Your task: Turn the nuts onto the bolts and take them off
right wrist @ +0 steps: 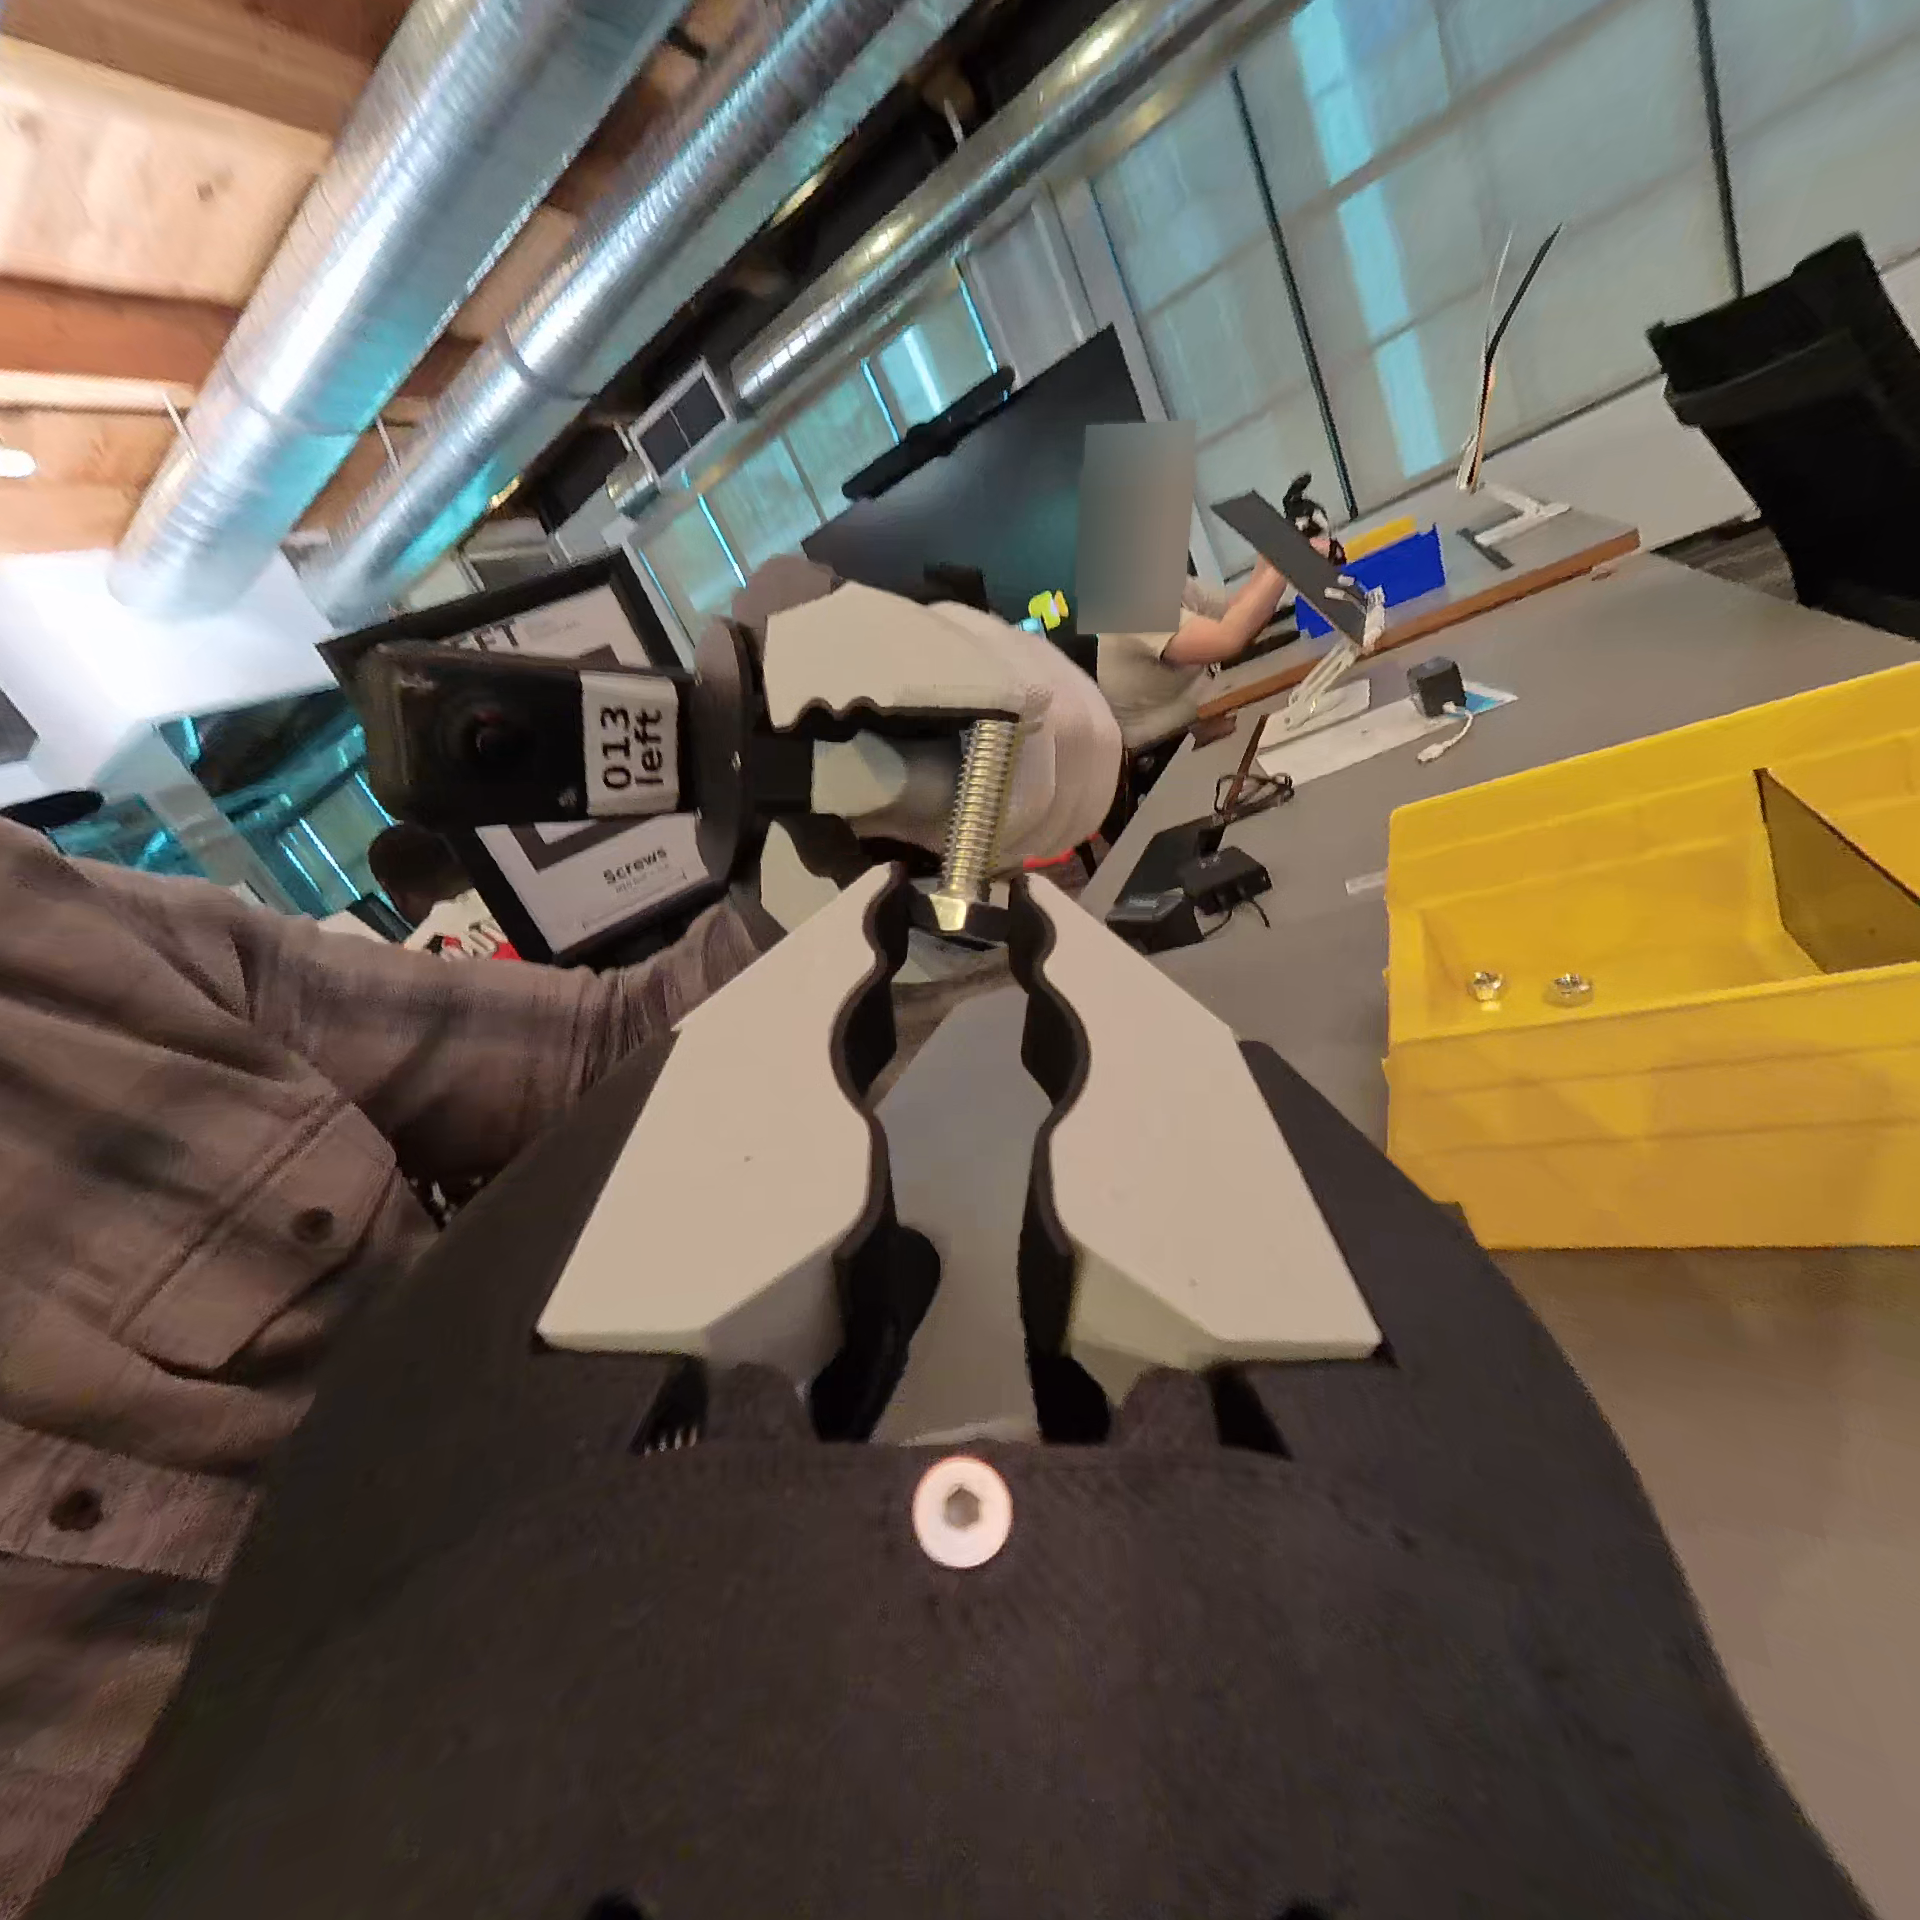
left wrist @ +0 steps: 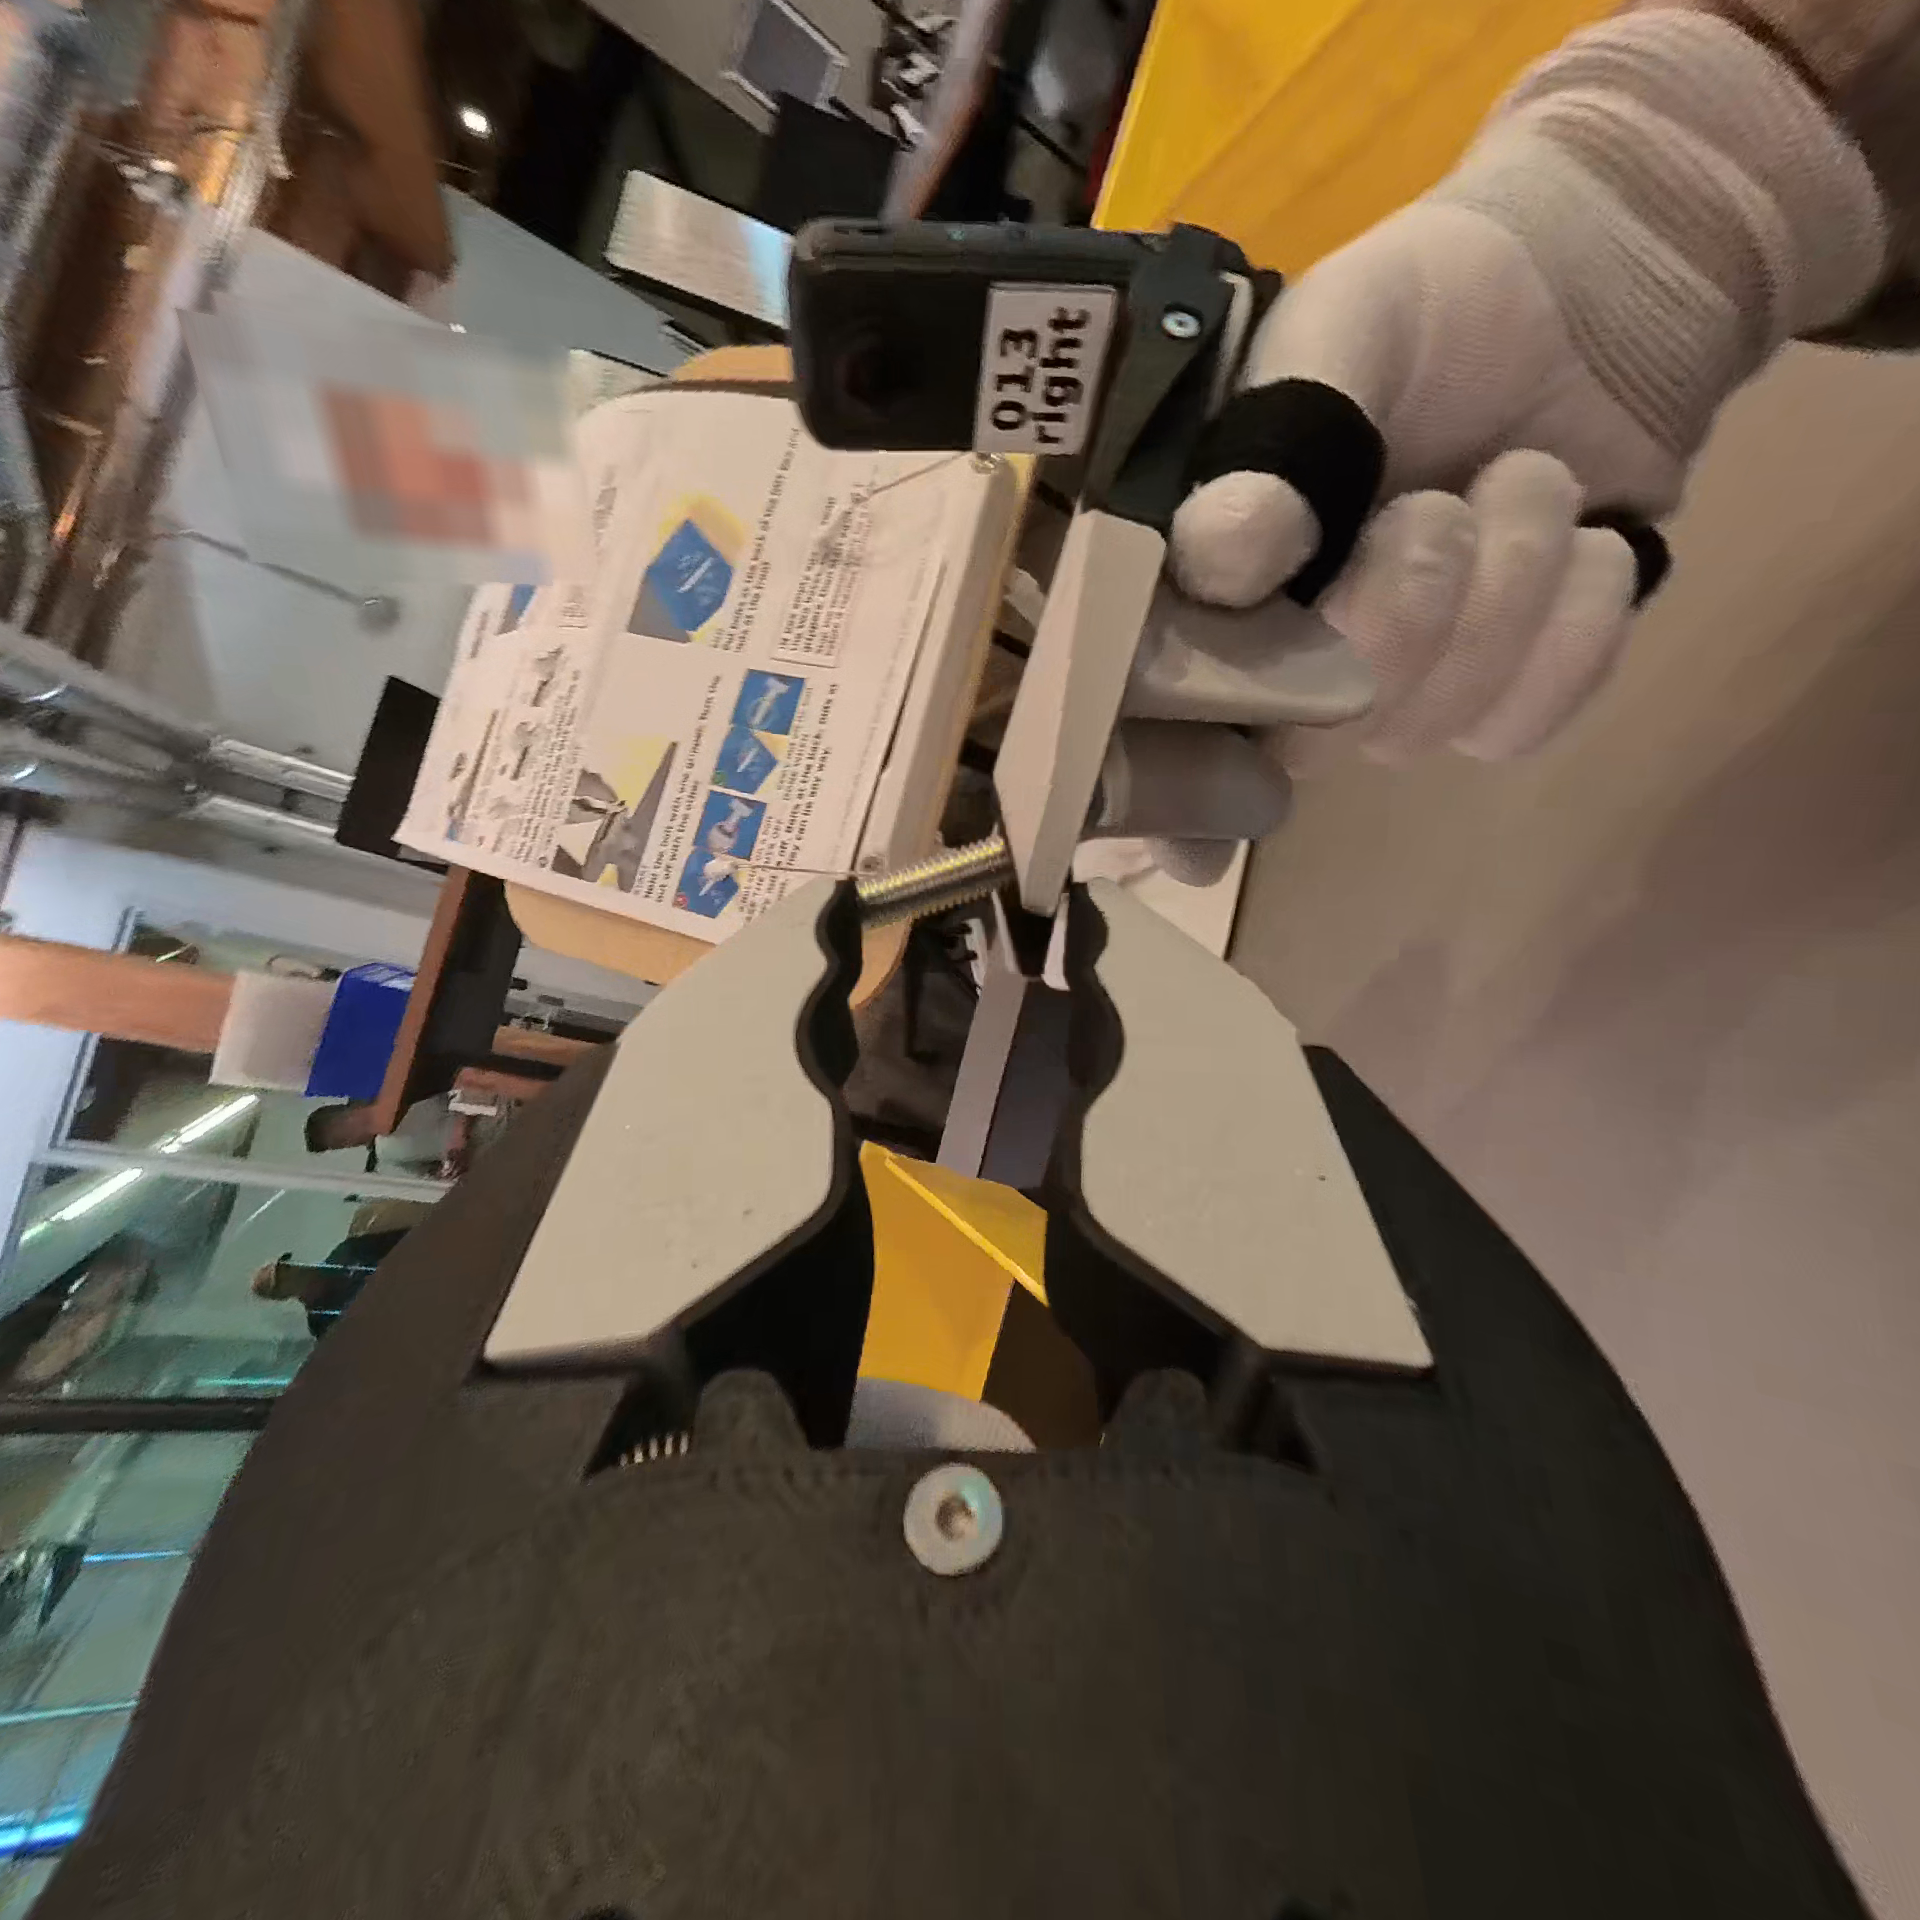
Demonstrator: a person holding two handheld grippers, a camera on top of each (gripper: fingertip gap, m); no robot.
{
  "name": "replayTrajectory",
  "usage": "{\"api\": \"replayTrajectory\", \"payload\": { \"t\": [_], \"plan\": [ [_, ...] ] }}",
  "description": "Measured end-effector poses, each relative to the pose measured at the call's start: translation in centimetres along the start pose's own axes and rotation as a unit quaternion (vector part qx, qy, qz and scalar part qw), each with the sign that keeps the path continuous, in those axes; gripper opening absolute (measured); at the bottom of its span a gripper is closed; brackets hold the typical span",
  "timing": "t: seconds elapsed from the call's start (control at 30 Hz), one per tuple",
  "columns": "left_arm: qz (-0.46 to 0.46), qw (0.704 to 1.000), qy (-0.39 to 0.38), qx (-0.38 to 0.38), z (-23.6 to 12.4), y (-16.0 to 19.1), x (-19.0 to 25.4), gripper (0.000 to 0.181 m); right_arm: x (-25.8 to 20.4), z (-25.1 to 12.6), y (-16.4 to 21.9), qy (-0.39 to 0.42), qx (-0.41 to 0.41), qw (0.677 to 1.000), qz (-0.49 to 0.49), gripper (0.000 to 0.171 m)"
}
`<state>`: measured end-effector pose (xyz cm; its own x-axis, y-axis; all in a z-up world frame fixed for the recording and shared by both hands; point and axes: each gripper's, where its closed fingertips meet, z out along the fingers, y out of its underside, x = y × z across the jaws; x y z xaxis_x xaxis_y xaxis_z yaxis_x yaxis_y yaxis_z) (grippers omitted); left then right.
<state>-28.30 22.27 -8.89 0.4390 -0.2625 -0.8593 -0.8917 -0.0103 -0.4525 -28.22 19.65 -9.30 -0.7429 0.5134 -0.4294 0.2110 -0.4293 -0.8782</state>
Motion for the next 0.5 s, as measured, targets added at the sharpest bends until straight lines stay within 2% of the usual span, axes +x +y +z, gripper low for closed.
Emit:
{"api": "replayTrajectory", "payload": {
  "t": [0.13,0.27,0.33,0.5],
  "plan": [
    [0.036,0.998,0.05,-0.022,-0.1,0.1,1.6,0.038,0.1,-0.3,0.0,0.005,-0.009,1.0,0.003,0.024],
    [0.07,0.994,0.077,-0.043,0.3,0.4,3.2,0.038,0.8,-0.4,1.1,0.042,-0.056,0.997,-0.028,0.009],
    [0.083,0.991,0.092,-0.057,0.2,0.8,3.5,0.038,1.1,-0.4,1.6,0.056,-0.078,0.995,-0.04,0.009],
    [0.07,0.994,0.06,-0.052,0.1,0.6,2.7,0.038,0.9,-0.1,0.8,0.062,-0.055,0.995,-0.056,0.008]
  ]
}}
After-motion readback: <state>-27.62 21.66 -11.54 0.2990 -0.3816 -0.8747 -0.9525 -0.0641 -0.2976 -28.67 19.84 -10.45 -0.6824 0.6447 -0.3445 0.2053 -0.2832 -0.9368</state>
